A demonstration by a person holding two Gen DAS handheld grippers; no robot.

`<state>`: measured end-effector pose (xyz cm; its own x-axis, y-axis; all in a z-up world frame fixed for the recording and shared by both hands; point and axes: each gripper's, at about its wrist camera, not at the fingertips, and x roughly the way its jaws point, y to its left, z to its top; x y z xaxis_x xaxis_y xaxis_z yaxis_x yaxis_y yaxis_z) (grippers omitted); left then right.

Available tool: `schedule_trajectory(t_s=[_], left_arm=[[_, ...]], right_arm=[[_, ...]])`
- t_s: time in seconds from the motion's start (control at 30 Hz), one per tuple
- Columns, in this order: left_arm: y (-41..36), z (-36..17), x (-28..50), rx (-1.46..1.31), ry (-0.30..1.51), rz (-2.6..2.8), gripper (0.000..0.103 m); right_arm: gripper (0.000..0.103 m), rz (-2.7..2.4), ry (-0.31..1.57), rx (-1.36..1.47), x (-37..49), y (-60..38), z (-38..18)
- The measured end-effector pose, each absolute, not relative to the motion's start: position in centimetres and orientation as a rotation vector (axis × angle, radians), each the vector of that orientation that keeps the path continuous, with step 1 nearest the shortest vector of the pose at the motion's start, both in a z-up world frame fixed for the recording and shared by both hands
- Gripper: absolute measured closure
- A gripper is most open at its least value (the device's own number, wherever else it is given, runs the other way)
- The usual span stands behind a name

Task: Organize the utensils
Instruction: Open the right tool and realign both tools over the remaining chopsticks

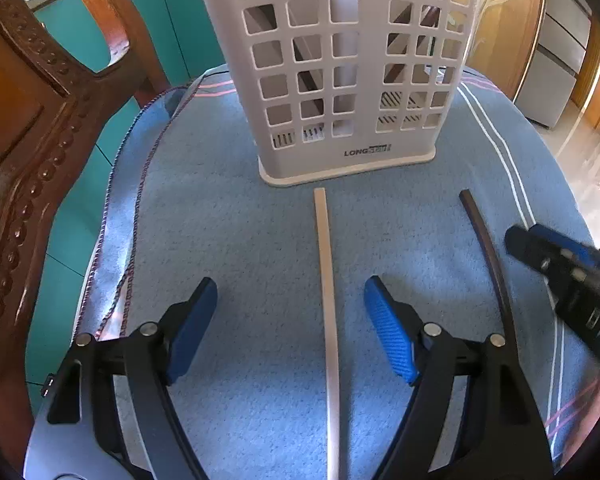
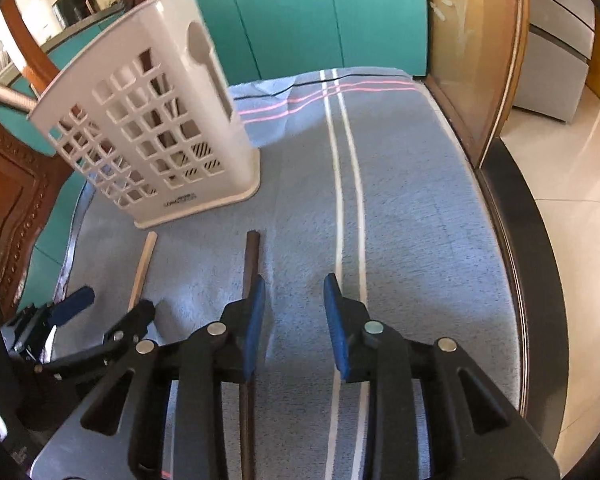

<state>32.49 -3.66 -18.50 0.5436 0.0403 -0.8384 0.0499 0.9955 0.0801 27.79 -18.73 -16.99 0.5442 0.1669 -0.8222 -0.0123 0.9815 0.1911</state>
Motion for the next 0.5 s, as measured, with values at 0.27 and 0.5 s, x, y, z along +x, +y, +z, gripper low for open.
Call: schedule_trajectory(t_s=[0.27,0.5], left_arm=[[-2.1,-19.2,33.7,0.006,1.021,-0.033,0.026],[-1.3,-19.1,33.3,0.001,1.018,-0.051,0.047]], right_arm=[[0.065,0.123,1.002,0.128,27.9,-17.7,-17.5],[0.064,0.122,1.002,0.126,28.0,-17.6,-17.4]])
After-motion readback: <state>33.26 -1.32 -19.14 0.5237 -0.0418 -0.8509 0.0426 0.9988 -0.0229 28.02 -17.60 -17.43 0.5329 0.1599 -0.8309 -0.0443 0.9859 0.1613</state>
